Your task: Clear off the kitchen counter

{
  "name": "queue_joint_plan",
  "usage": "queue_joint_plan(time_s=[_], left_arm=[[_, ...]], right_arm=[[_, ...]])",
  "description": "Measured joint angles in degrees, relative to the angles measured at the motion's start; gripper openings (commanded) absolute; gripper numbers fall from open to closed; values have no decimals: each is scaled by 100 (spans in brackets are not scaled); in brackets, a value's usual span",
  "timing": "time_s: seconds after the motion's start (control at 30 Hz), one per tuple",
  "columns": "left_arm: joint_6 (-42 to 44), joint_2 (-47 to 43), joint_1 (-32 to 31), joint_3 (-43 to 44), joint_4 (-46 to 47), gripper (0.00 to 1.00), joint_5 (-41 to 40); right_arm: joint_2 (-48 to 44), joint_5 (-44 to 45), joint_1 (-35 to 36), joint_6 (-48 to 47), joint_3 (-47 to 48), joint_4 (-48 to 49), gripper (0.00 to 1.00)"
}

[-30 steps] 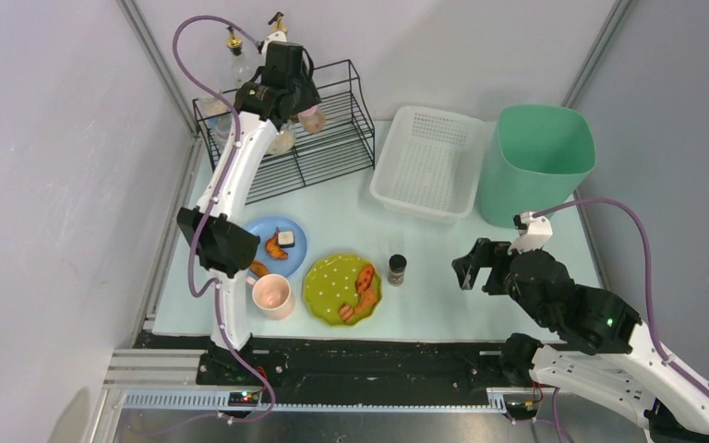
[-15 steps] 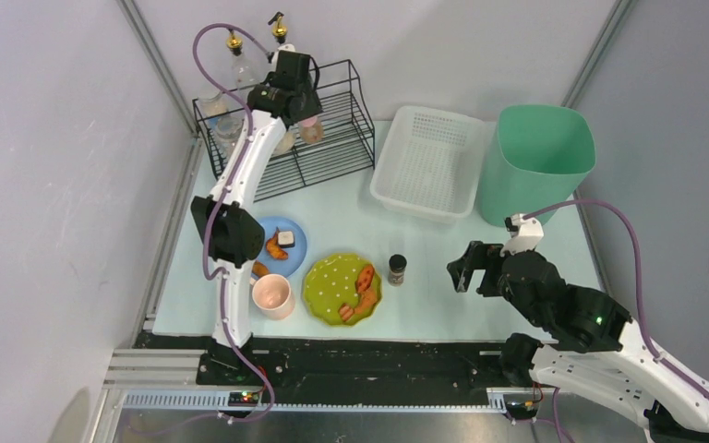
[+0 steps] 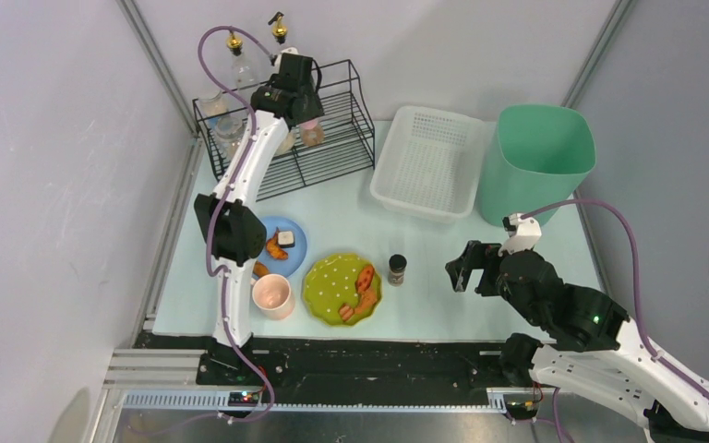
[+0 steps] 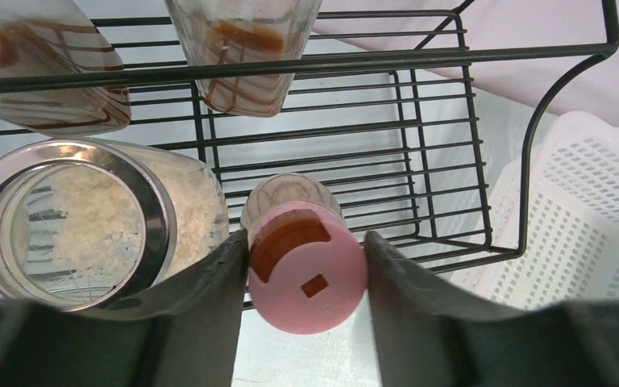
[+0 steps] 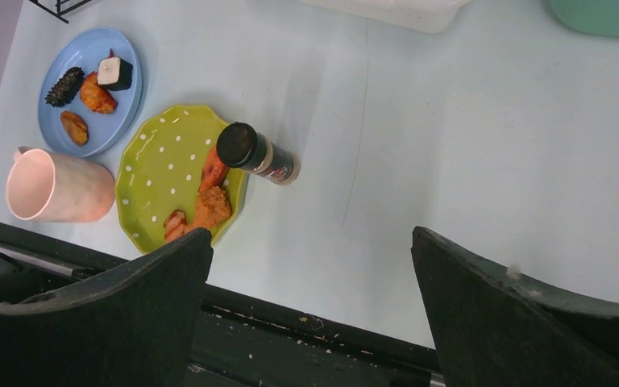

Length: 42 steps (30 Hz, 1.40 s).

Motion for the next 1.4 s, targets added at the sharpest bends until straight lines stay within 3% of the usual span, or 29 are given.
queue_joint_plan(time_s=[0.13, 0.3, 0.57, 0.87, 1.13, 1.4], left_arm=[[96, 0, 0, 0, -2, 84, 9], [245, 0, 0, 0, -4, 99, 24], [354, -227, -2, -205, -2, 100, 66], [404, -1523, -306, -1047, -13, 100, 144], [566, -2874, -1386, -2304, 83, 100, -186], [592, -3639, -2426, -3779, 149, 100, -428]], right_arm=[[0, 0, 0, 2, 0, 0, 98], [-2, -20, 0, 2, -2, 0, 98], [-57, -105, 0, 15, -4, -2, 99], [-105, -107, 0, 85, -4, -101, 99], [-120, 57, 0, 282, -9, -479, 99], [-111, 184, 0, 621, -9, -927, 99]])
